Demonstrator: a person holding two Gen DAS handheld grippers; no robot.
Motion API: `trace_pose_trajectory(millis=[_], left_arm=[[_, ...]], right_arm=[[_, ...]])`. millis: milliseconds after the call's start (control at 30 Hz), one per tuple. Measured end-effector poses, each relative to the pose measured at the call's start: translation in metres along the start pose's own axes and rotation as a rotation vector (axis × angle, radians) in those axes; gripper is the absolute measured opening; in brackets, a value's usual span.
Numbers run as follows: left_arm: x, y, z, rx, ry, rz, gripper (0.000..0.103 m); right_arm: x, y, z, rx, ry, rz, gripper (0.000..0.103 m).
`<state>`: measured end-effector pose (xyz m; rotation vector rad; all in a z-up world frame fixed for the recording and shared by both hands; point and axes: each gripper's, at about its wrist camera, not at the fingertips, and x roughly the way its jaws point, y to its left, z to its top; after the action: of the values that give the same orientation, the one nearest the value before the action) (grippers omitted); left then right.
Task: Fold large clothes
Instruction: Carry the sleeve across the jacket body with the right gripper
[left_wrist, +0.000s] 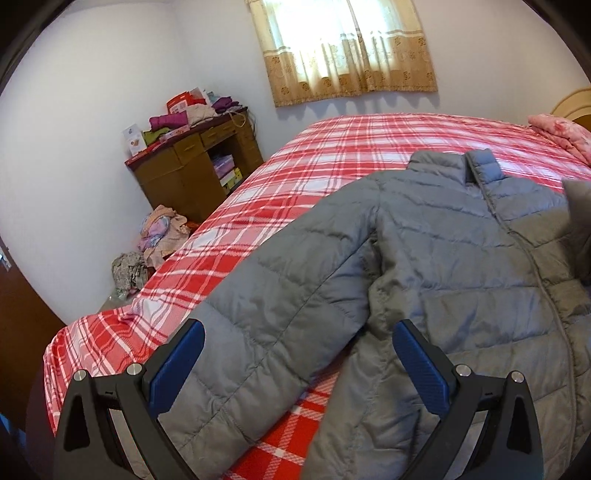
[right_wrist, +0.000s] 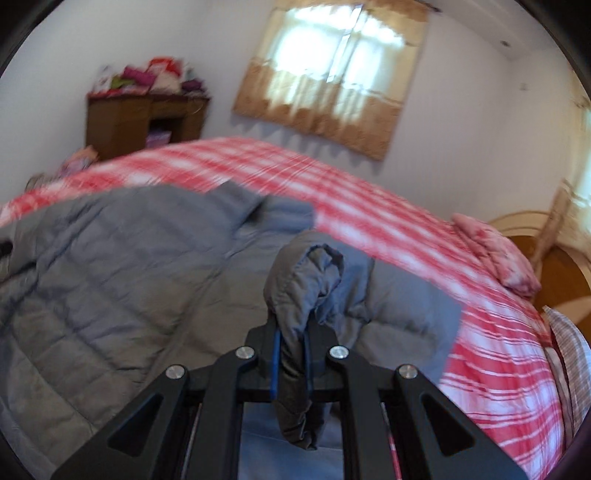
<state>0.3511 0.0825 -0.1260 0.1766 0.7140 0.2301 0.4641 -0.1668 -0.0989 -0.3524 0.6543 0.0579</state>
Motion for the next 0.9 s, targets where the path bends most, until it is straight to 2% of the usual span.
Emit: trace_pose_trajectory(millis=[67,133,167,233,333,433,467,567,667,700,800,900], left_arm=[[0.004,0.005,-0.001,-0.01,0.01,0.009,0.102],[0.005,0.01,0.0,-0.02,0.013,0.022,0.102],[0.005,0.013,0.001,-0.028,0.013,0.029,0.102],[0.005,0.018,0.005,-0.049,0.013,0.039,0.102],[0.002,0.021,0.017,-0.093,0.01,0.043,0.102],[-0.004,0.013,0.029,-0.119,0.0,0.026,0.102],[-0.006,0.009,0.032,-0.119,-0.003,0.016,0.102],[-0.012,-0.015,0.043,-0.099,-0.013,-0.019,0.102],[-0.013,-0.044,0.049,-0.069,0.002,-0.074,0.102],[-0.012,-0.06,0.052,-0.05,0.011,-0.105,0.102],[-0.012,-0.098,0.057,-0.01,0.019,-0.16,0.102],[-0.011,-0.143,0.069,0.023,0.026,-0.254,0.102]], right_arm=[[0.007,0.012,-0.004,-0.002,0.022,0.039,0.024],[0.002,0.021,-0.007,-0.011,0.034,0.122,0.062],[-0.005,0.023,-0.009,-0.02,0.028,0.141,0.066],[-0.022,0.029,-0.01,-0.043,0.016,0.17,0.068],[-0.048,0.025,-0.016,-0.035,0.0,0.262,0.068],[-0.064,0.024,-0.027,-0.036,-0.012,0.285,0.07],[-0.069,0.018,-0.033,-0.028,-0.01,0.297,0.071],[-0.08,0.011,-0.043,0.014,-0.022,0.321,0.084],[-0.08,0.007,-0.05,0.028,-0.027,0.255,0.086],[-0.072,-0.001,-0.055,0.05,-0.011,0.213,0.083],[-0.045,-0.026,-0.068,0.117,0.057,0.09,0.064],[-0.027,-0.046,-0.083,0.186,0.1,0.031,0.064]])
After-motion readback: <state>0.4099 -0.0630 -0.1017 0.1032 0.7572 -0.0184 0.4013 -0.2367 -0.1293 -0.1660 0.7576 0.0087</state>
